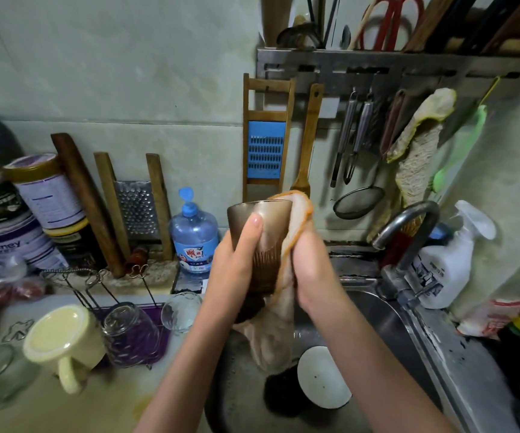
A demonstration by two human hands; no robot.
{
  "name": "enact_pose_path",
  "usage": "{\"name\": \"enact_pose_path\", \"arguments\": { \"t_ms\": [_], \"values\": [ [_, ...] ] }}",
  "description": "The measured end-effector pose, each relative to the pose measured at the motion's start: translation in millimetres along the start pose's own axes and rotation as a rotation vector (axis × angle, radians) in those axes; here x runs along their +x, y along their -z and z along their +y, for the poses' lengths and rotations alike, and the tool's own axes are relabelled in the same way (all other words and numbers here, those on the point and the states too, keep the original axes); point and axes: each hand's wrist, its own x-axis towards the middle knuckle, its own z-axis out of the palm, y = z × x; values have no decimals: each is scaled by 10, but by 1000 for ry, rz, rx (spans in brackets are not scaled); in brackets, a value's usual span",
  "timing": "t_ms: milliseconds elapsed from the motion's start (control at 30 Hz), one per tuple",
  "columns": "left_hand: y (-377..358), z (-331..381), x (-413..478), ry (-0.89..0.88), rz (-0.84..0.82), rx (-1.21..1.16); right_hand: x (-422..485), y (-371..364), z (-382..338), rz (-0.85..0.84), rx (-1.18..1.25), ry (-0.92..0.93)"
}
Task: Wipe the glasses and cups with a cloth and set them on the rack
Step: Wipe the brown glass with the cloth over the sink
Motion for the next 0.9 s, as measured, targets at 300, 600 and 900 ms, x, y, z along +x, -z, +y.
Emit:
{"name": "enact_pose_path", "arguments": {
  "t_ms": [300, 600, 900],
  "values": [
    [141, -97, 76, -116, 145, 145, -316, -71, 176, 43, -426, 403],
    [110, -65, 76, -11, -12, -43, -92, -23, -260, 18, 50, 34],
    [18, -86, 35, -165, 61, 191, -266, -86, -38, 221, -466, 530]
  ]
}}
